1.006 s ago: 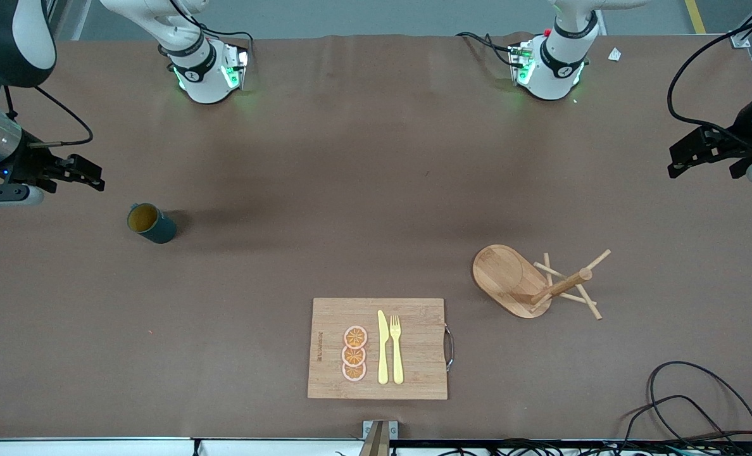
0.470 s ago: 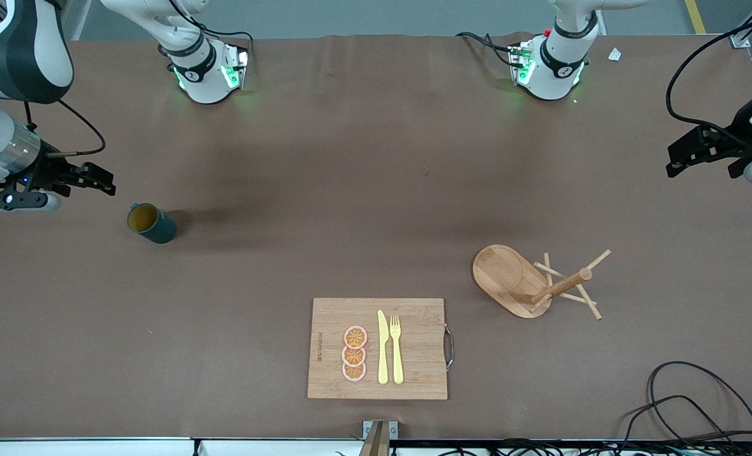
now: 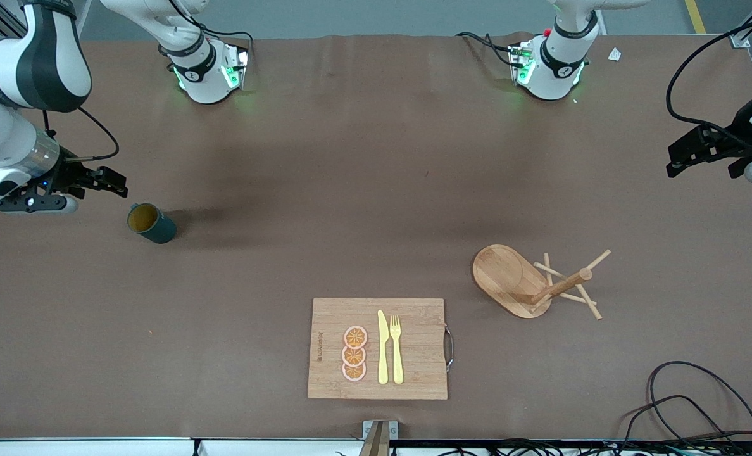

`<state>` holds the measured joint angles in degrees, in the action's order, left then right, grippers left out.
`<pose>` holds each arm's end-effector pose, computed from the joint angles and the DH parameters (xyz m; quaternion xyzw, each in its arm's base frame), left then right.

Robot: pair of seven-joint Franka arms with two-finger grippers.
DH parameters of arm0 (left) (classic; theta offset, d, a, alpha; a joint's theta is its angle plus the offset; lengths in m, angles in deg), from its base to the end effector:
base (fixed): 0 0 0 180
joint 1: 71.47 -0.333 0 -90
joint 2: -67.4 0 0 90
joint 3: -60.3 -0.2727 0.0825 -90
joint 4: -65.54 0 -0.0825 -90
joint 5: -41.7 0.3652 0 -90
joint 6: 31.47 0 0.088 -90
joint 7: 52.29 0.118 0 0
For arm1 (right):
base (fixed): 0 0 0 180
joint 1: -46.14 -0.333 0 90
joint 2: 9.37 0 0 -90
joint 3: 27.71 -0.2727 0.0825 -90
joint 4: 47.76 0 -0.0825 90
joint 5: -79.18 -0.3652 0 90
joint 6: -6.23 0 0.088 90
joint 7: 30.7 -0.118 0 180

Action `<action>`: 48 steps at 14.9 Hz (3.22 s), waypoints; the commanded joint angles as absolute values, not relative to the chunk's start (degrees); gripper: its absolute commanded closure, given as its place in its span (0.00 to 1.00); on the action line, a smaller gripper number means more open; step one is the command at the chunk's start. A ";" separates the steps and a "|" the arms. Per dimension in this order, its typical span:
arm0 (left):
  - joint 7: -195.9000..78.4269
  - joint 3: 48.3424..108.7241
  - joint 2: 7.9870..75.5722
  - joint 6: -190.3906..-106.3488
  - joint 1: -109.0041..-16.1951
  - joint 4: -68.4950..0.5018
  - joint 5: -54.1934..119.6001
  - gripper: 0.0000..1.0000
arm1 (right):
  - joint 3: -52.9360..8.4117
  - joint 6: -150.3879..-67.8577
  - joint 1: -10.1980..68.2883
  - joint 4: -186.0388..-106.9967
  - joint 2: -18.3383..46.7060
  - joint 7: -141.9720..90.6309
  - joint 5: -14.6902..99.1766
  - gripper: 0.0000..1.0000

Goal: Pass cup and hang on rack
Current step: 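Move the right gripper down over the teal mug rim, then close the right gripper on the teal mug rim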

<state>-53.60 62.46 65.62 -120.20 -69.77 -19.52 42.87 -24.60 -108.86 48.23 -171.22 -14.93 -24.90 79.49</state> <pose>0.5418 -0.0338 0.5905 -0.9996 0.0218 -0.0169 0.0089 0.4971 -0.0458 0.3922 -0.9997 -0.0066 0.0245 0.0026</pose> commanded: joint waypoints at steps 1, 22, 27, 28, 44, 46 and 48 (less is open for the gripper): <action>-54.22 62.67 64.85 -118.92 -69.63 -17.69 43.19 0.00 | -24.90 -113.37 49.13 -175.98 -16.66 -24.11 78.39 0.00; -54.31 62.58 64.50 -118.92 -69.80 -17.69 43.19 0.00 | -24.90 -131.83 49.92 -185.74 -10.87 -24.99 78.39 0.00; -54.31 62.58 64.41 -118.92 -69.89 -17.69 43.19 0.00 | -24.90 -138.34 50.01 -186.98 -7.52 -25.08 77.42 0.00; -54.31 62.58 64.41 -118.92 -69.89 -17.69 43.19 0.00 | -24.90 -138.87 49.92 -187.50 -7.26 -25.08 77.16 0.01; -54.31 62.58 64.15 -118.92 -70.16 -17.69 43.19 0.00 | -24.99 -146.52 47.46 -189.79 -2.07 -30.18 75.92 0.03; -54.31 62.58 64.15 -118.92 -70.16 -17.69 43.19 0.00 | -24.99 -146.61 47.46 -189.79 -1.72 -30.18 75.92 0.10; -54.31 62.58 64.15 -118.92 -70.16 -17.69 43.19 0.00 | -24.99 -146.61 47.46 -189.88 -1.72 -30.18 75.92 0.23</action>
<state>-53.61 62.39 64.87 -120.19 -70.03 -19.42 42.87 -24.75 -145.97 47.12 -189.13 -1.23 -30.04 76.85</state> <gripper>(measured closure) 0.000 0.088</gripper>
